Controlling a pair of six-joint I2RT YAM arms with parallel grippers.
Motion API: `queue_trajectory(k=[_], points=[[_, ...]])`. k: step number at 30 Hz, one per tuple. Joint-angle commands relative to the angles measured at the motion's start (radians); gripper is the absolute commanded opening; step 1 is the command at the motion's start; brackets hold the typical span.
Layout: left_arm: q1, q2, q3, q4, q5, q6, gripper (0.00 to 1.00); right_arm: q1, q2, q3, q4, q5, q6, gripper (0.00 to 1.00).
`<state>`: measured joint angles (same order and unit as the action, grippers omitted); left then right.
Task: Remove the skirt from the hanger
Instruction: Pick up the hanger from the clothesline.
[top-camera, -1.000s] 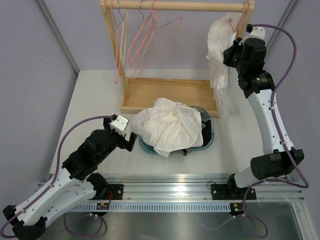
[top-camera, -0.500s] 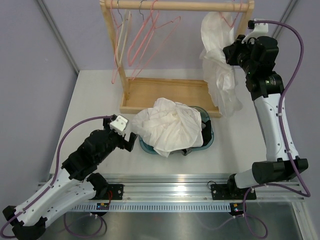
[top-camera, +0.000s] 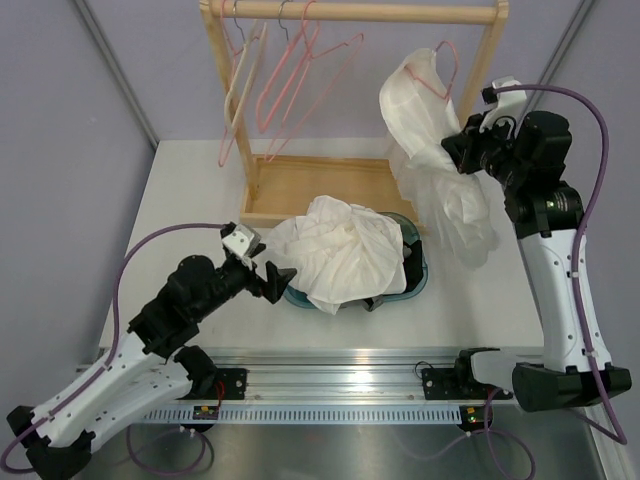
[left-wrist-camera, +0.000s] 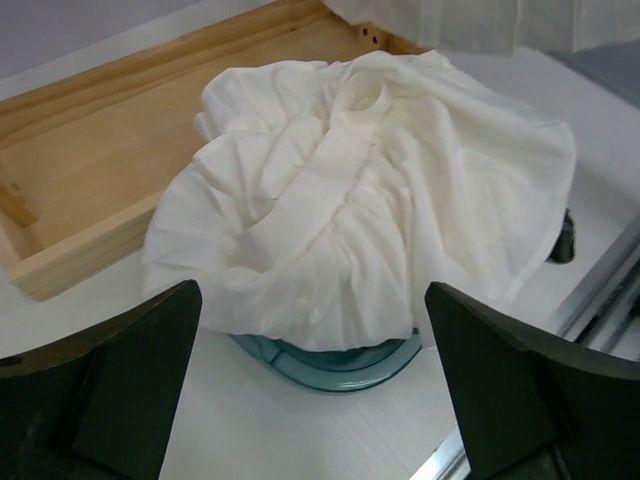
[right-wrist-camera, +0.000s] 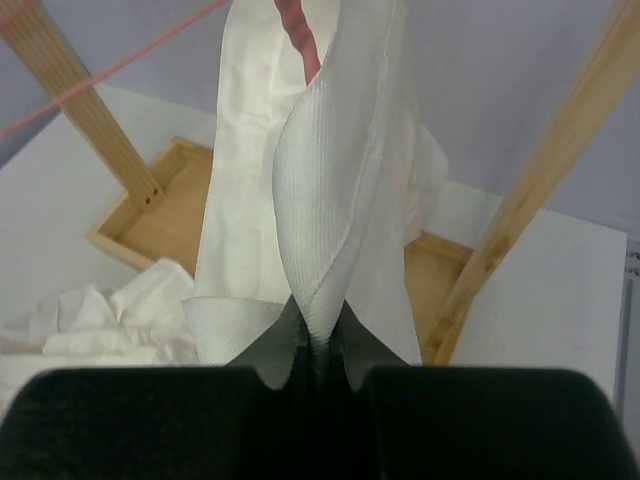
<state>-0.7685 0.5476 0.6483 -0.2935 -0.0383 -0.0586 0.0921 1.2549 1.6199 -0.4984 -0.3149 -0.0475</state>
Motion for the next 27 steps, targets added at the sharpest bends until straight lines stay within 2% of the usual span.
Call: queue_trajectory(k=[1,4,7,9,14,18,22,27], points=[[-0.002,0.093,0.077,0.171,0.136,-0.18,0.99,-0.022,-0.1,-0.038,-0.066,-0.11,-0.132,0.0],[-0.005,0.221,0.157,0.223,0.196,-0.301,0.99,-0.037,-0.201,-0.087,-0.181,-0.171,-0.271,0.0],[-0.027,0.348,0.215,0.281,0.192,-0.398,0.98,-0.043,-0.261,-0.118,-0.306,-0.216,-0.36,0.0],[-0.069,0.438,0.295,0.289,0.141,-0.431,0.96,-0.045,-0.32,-0.115,-0.411,-0.225,-0.481,0.0],[-0.124,0.597,0.445,0.349,0.069,-0.52,0.91,-0.043,-0.394,-0.121,-0.555,-0.165,-0.618,0.0],[-0.147,0.727,0.597,0.33,0.043,-0.564,0.9,-0.043,-0.456,-0.14,-0.629,-0.15,-0.675,0.0],[-0.16,0.833,0.669,0.327,0.044,-0.57,0.85,-0.045,-0.5,-0.153,-0.669,-0.151,-0.706,0.0],[-0.173,0.887,0.718,0.292,0.057,-0.549,0.79,-0.043,-0.522,-0.167,-0.69,-0.167,-0.712,0.0]])
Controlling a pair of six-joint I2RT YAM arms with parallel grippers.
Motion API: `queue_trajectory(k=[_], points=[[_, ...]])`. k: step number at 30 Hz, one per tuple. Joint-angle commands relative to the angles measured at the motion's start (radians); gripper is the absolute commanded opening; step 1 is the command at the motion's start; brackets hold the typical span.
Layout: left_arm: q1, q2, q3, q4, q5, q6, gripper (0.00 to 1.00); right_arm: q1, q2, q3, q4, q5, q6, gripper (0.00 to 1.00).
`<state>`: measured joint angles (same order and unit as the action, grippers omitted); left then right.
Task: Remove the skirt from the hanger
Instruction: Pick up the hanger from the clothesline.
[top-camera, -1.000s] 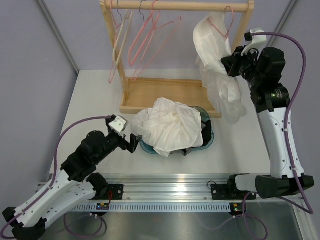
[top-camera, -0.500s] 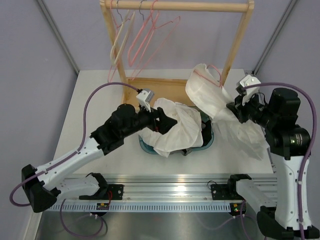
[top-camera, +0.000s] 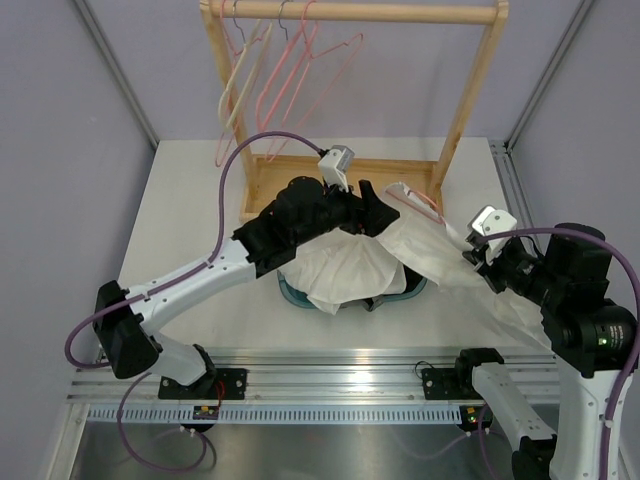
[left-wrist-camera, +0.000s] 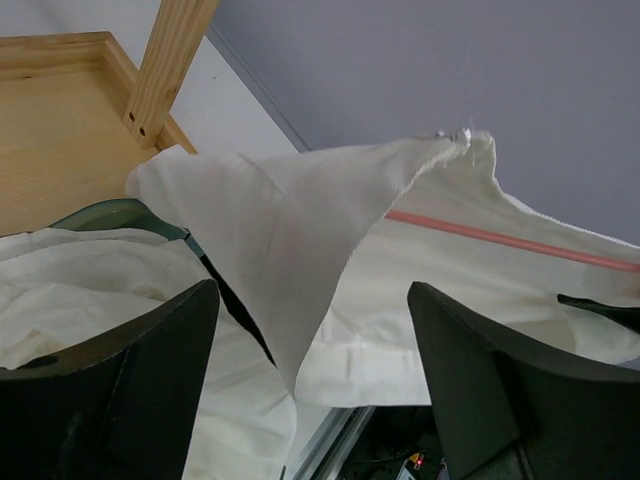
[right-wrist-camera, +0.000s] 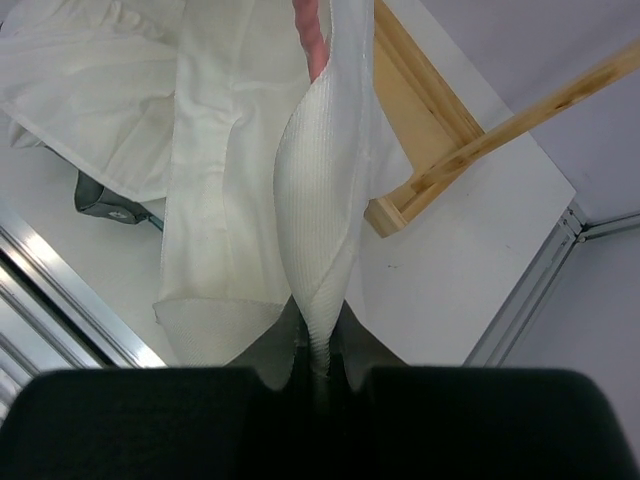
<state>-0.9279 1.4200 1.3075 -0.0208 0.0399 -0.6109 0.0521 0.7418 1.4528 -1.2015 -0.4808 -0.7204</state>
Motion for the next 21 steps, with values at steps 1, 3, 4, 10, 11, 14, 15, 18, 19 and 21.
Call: queue_trajectory(k=[1,3,4,10,11,14,15,18,19,21], points=[[-0.017,0.013,0.052,0.01,-0.015,0.02,0.79,-0.005,-0.01,0.0,0.014,-0.002,-0.034,0.0],[-0.038,-0.025,0.021,0.053,0.02,0.141,0.79,-0.003,-0.009,0.004,0.007,-0.002,-0.031,0.0],[-0.054,-0.047,-0.002,0.073,0.026,0.208,0.79,-0.005,-0.002,0.012,0.002,-0.008,-0.031,0.0],[-0.225,-0.254,-0.28,0.277,-0.003,0.819,0.83,-0.003,0.059,0.06,-0.076,-0.071,-0.043,0.0],[-0.248,-0.259,-0.292,0.272,0.0,0.856,0.83,-0.003,0.07,0.066,-0.11,-0.088,-0.056,0.0],[-0.276,-0.241,-0.269,0.245,0.012,1.008,0.83,-0.005,0.103,0.086,-0.16,-0.133,-0.099,0.0],[-0.279,-0.221,-0.261,0.242,0.021,1.034,0.83,-0.003,0.113,0.093,-0.168,-0.146,-0.117,0.0],[-0.285,-0.167,-0.228,0.262,0.012,1.099,0.83,-0.005,0.123,0.112,-0.207,-0.168,-0.157,0.0],[-0.287,-0.152,-0.22,0.269,0.012,1.114,0.83,-0.005,0.126,0.118,-0.228,-0.174,-0.166,0.0],[-0.285,-0.127,-0.205,0.295,0.009,1.139,0.83,-0.005,0.125,0.13,-0.243,-0.189,-0.188,0.0]])
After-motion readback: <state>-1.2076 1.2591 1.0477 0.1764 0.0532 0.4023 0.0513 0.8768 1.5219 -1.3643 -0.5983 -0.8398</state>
